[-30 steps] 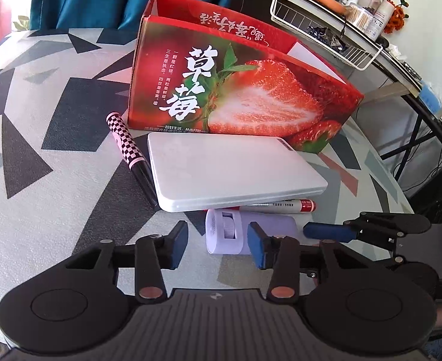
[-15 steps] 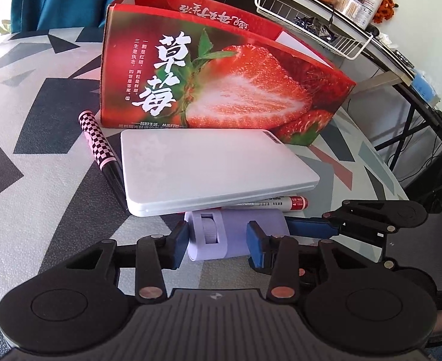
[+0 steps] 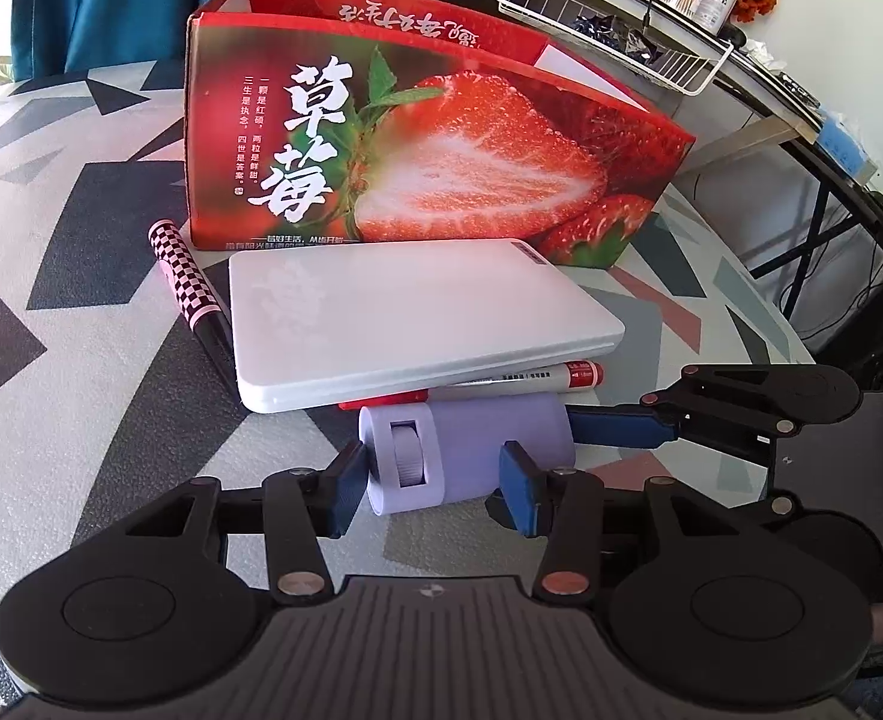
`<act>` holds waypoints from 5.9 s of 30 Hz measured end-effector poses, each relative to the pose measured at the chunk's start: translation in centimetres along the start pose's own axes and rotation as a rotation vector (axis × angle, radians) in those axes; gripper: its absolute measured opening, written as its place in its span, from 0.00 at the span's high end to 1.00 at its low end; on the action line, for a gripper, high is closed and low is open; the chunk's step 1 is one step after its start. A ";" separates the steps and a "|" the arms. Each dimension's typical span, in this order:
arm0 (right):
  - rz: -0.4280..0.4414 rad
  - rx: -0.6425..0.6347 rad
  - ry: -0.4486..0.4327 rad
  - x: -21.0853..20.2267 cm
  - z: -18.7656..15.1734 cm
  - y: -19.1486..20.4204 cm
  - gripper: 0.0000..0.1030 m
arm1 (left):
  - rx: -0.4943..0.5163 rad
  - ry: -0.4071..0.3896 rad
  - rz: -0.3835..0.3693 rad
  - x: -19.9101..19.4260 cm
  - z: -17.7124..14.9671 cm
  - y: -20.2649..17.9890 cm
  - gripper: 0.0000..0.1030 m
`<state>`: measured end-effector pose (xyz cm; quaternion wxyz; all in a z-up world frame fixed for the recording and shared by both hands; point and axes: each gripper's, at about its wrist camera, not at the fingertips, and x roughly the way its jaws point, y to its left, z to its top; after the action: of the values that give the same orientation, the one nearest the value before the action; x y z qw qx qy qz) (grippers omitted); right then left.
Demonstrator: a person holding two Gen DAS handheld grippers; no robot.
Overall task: Organize rigid objects
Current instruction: 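Lift the lavender case with the left tool over the box, then lower the lavender case into the box and open the left tool, then withdraw the left tool from the box toward the table, then move both tools toward the white flat case beside the box, then close both tools on the white flat case and lift it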
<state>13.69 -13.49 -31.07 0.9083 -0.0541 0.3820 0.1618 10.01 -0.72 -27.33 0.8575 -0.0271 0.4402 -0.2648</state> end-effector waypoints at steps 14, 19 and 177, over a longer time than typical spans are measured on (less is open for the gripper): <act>-0.036 -0.054 -0.092 -4.0 1.3 1.0 0.59 | -0.015 -0.091 -0.026 -3.5 1.3 -1.1 0.52; -0.065 -0.056 -0.149 -5.1 2.3 0.6 0.66 | -0.006 -0.143 -0.020 -4.5 2.6 -1.4 0.52; -0.006 0.282 -0.272 -0.8 2.5 -6.3 0.39 | -0.111 -0.207 0.077 -3.3 3.5 3.4 0.44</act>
<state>16.97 -19.10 -28.89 0.9506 0.0949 0.2743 0.1099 12.64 3.08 -23.67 0.9051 -0.0847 0.3641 -0.2027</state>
